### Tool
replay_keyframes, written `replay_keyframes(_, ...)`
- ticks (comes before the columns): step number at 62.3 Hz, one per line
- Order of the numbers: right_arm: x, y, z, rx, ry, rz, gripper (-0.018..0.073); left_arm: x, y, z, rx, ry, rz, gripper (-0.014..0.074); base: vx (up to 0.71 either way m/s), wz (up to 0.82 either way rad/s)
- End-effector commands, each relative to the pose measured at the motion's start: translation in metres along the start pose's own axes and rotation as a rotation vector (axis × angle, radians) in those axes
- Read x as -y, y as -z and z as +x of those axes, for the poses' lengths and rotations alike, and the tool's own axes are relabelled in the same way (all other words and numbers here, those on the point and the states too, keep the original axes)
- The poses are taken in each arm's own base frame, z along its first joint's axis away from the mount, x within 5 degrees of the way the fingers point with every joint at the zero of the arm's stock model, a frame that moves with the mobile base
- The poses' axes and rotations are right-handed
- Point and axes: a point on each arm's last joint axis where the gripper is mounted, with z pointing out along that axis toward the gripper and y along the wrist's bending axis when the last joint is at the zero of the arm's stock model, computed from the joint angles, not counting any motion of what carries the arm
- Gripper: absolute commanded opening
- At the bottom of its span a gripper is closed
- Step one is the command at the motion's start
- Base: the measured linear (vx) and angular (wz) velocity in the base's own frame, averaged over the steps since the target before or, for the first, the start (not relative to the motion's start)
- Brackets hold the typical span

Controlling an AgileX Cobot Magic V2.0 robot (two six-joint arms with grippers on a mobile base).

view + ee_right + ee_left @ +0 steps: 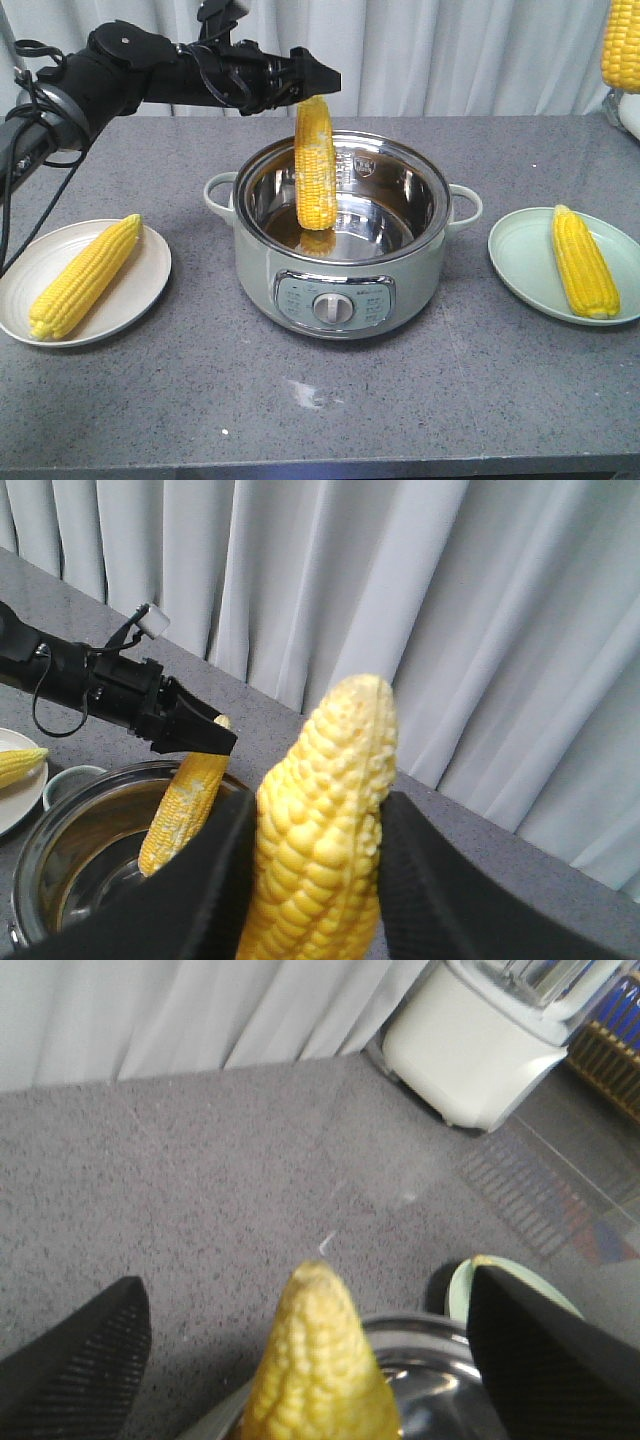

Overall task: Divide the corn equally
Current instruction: 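Grasp the last cob in the pot with the left gripper and lift it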

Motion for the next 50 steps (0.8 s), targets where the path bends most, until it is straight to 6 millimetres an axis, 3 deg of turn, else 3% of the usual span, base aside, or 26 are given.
replay_keyframes(1,-0.0026,0.0111,-0.0108,0.092,0.013,0.033,-0.0004,0.0321,0.0233,-0.0261,0.079,-0.018,0.056,0.0598,0.0,0.0)
replay_keyframes(31,-0.0026,0.0111,-0.0108,0.092,0.013,0.033,-0.0004,0.0337,0.0232,-0.0233,0.049,-0.018,0.073,0.0546,0.0,0.0)
replay_keyframes(40,-0.0026,0.0111,-0.0108,0.092,0.013,0.033,-0.0004,0.0337,0.0232,-0.0233,0.048,-0.002,0.073,0.0428,0.0,0.0)
replay_keyframes(50,-0.0026,0.0111,-0.0108,0.092,0.013,0.033,-0.0004,0.0349,0.0232,-0.0214,0.026,-0.003,0.086,0.0215,0.0,0.0)
